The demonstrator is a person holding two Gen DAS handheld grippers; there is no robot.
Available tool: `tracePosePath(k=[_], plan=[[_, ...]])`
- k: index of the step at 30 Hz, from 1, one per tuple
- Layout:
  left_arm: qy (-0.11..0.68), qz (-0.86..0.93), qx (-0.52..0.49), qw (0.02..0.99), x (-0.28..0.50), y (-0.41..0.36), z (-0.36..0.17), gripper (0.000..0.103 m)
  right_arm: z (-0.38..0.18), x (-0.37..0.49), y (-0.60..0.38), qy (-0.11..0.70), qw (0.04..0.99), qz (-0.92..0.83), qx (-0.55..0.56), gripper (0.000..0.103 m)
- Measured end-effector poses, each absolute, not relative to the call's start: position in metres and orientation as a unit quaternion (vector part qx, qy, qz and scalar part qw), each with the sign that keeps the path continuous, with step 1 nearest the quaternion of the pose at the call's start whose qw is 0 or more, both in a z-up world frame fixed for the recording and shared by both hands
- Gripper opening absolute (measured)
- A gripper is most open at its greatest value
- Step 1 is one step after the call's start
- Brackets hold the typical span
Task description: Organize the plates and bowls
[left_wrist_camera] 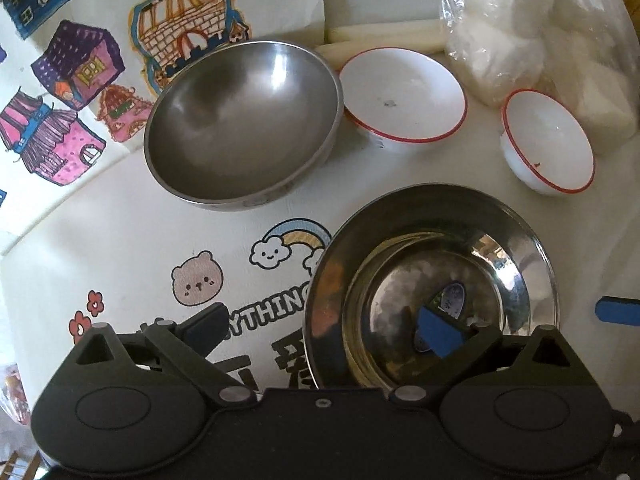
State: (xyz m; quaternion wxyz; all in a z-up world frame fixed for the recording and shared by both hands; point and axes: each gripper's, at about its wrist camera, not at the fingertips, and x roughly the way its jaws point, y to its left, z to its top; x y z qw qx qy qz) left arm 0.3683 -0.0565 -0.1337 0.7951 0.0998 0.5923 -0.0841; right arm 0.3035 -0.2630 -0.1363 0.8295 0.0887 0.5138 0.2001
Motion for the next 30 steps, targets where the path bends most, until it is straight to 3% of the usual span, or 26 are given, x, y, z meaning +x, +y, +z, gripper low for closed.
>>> tracePosePath(k=[2, 6, 8, 10, 14, 16, 20, 24, 30], plan=[[0.590, -0.087, 0.102, 0.796, 0.368, -0.058, -0.134, 0.095, -0.137, 0.305, -0.261, 0.518, 0.826, 0.203, 0.088, 0.083], [0.596, -0.115, 0.066, 0.792, 0.368, -0.057, -0.134, 0.075, -0.139, 0.307, -0.260, 0.522, 0.823, 0.206, 0.093, 0.076], [0.595, -0.121, 0.051, 0.793, 0.367, -0.055, -0.132, 0.070, -0.140, 0.307, -0.260, 0.522, 0.820, 0.210, 0.101, 0.065], [0.594, -0.125, 0.043, 0.794, 0.367, -0.053, -0.130, 0.059, -0.141, 0.307, -0.260, 0.525, 0.818, 0.210, 0.105, 0.062], [0.592, -0.124, 0.027, 0.796, 0.368, -0.047, -0.129, 0.044, -0.144, 0.308, -0.261, 0.529, 0.814, 0.207, 0.119, 0.054], [0.594, -0.128, 0.005, 0.794, 0.368, -0.041, -0.128, 0.031, -0.145, 0.308, -0.261, 0.530, 0.813, 0.207, 0.126, 0.046], [0.591, -0.123, -0.013, 0.797, 0.362, -0.039, -0.126, 0.029, -0.147, 0.309, -0.265, 0.532, 0.813, 0.193, 0.135, 0.030], [0.593, -0.126, -0.031, 0.795, 0.355, -0.035, -0.124, 0.020, -0.147, 0.306, -0.272, 0.534, 0.814, 0.176, 0.146, 0.027], [0.582, -0.141, -0.053, 0.799, 0.343, -0.032, -0.116, 0.019, -0.137, 0.297, -0.280, 0.527, 0.821, 0.155, 0.153, 0.024]])
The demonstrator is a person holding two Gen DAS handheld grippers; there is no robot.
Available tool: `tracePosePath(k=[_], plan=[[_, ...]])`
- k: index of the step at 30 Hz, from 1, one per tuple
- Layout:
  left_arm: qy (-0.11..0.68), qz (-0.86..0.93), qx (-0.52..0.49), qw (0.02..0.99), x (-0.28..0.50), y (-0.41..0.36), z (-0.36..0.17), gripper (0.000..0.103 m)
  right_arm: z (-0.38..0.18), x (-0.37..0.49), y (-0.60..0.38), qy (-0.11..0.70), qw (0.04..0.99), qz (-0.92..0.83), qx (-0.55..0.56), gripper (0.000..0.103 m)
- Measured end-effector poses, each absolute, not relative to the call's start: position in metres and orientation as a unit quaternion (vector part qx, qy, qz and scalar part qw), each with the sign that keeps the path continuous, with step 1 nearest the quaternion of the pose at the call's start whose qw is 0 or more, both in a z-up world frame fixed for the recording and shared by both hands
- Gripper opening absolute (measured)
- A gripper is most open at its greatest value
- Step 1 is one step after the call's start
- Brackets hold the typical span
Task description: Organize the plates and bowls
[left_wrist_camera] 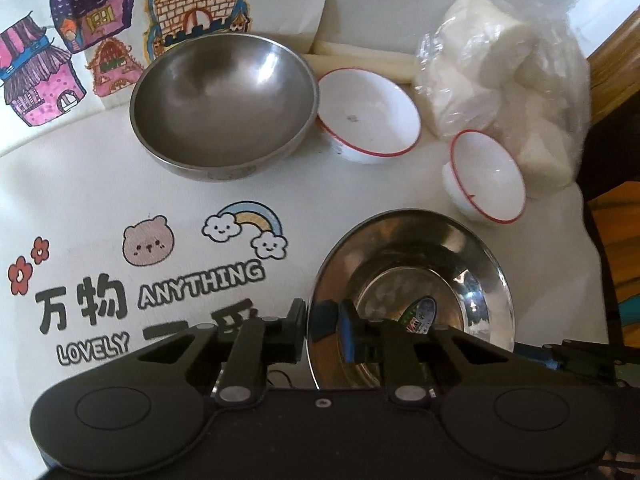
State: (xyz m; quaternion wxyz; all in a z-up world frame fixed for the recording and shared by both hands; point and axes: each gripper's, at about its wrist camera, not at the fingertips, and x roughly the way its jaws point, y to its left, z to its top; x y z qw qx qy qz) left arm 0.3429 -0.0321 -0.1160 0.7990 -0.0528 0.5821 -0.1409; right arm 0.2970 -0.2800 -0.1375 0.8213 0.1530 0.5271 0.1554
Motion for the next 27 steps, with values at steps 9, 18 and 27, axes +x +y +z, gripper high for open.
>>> tracePosePath(k=[9, 18, 27], plan=[[0.555, -0.160, -0.072, 0.813, 0.315, -0.015, -0.090, 0.019, -0.114, 0.281, -0.279, 0.508, 0.836, 0.146, 0.147, 0.024], [0.529, -0.141, -0.086, 0.833, 0.291, 0.037, -0.071, 0.019, -0.097, 0.272, -0.235, 0.490, 0.845, 0.185, 0.112, 0.024], [0.532, -0.101, -0.106, 0.834, 0.257, 0.100, -0.076, 0.019, -0.094, 0.260, -0.177, 0.498, 0.831, 0.240, 0.066, 0.024]])
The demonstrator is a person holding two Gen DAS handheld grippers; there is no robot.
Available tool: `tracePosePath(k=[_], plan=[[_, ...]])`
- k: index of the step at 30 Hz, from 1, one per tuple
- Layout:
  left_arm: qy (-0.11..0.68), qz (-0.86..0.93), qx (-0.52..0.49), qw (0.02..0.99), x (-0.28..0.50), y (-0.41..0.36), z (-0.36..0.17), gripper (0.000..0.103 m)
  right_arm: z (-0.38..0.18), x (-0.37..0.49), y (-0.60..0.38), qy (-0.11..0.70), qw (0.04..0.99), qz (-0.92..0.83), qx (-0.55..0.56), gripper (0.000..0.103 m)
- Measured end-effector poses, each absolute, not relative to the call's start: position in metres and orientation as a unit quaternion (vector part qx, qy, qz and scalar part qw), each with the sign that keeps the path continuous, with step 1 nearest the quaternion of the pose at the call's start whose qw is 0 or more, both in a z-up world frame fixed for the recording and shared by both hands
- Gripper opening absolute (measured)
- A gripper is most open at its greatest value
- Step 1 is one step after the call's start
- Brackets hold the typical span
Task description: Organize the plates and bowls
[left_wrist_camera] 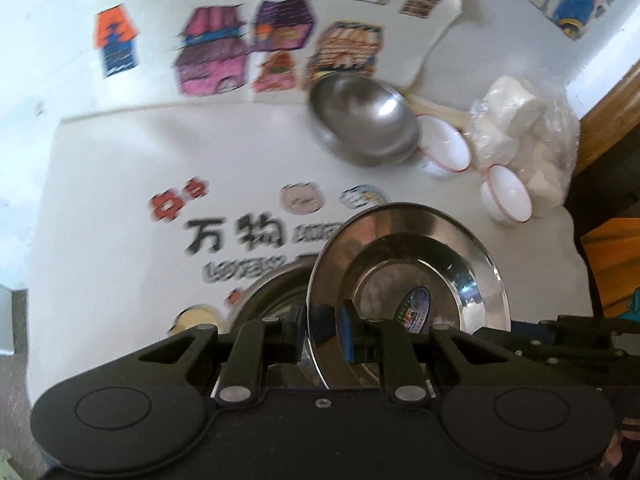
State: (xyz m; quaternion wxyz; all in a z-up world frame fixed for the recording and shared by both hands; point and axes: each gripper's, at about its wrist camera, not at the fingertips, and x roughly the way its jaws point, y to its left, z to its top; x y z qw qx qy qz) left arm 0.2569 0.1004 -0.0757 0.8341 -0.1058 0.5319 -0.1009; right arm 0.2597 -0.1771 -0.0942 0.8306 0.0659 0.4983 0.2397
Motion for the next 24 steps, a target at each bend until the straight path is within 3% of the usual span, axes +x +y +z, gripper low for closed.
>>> tracePosePath(k=[24], plan=[[0.557, -0.081, -0.045, 0.825, 0.232, 0.125, -0.101, 0.020, -0.115, 0.253, -0.119, 0.543, 0.801, 0.253, 0.000, 0.027]])
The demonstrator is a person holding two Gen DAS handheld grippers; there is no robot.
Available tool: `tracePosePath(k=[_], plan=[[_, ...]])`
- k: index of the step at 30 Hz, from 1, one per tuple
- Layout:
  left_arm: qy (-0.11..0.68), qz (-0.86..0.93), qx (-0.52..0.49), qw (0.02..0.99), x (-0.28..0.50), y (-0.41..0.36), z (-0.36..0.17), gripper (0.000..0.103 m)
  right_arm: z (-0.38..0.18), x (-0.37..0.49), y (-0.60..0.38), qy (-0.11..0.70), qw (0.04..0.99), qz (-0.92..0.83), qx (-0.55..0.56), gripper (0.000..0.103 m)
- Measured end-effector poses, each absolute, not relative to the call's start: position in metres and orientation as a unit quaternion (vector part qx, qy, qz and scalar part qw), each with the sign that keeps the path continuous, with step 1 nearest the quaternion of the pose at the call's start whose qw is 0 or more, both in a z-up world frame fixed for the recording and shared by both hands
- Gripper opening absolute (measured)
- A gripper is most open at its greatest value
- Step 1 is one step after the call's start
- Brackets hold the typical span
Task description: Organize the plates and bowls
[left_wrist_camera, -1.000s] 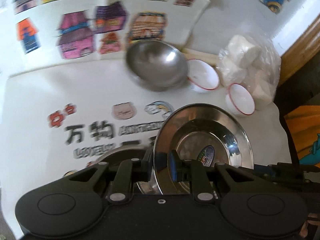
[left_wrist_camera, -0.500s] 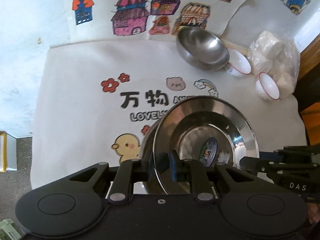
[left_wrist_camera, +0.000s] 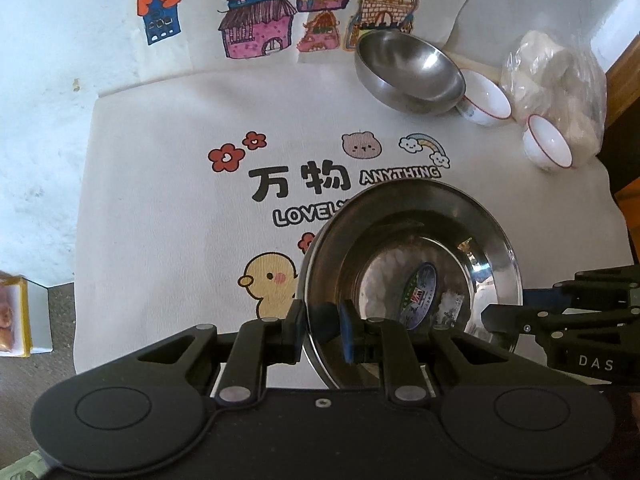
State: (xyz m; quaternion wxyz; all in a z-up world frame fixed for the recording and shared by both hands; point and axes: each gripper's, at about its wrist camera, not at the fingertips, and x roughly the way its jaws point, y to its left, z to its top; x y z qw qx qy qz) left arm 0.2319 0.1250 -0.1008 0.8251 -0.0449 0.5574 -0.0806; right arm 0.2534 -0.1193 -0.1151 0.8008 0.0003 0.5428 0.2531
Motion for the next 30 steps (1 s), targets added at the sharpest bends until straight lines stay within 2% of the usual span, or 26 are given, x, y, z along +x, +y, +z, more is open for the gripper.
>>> tracePosePath(k=[20, 28, 30], plan=[[0.568, -0.066, -0.039, 0.820, 0.2354, 0.1256, -0.1115, 0.021, -0.1188, 0.2553, -0.1122, 0.552, 0.792, 0.263, 0.000, 0.030], [0.565, -0.061, -0.047, 0.821, 0.2355, 0.1272, -0.1099, 0.024, -0.1165, 0.2544, -0.1141, 0.548, 0.793, 0.266, 0.002, 0.034], [0.564, -0.059, -0.047, 0.822, 0.2360, 0.1272, -0.1094, 0.028, -0.1157, 0.2542, -0.1155, 0.546, 0.795, 0.265, 0.003, 0.034]])
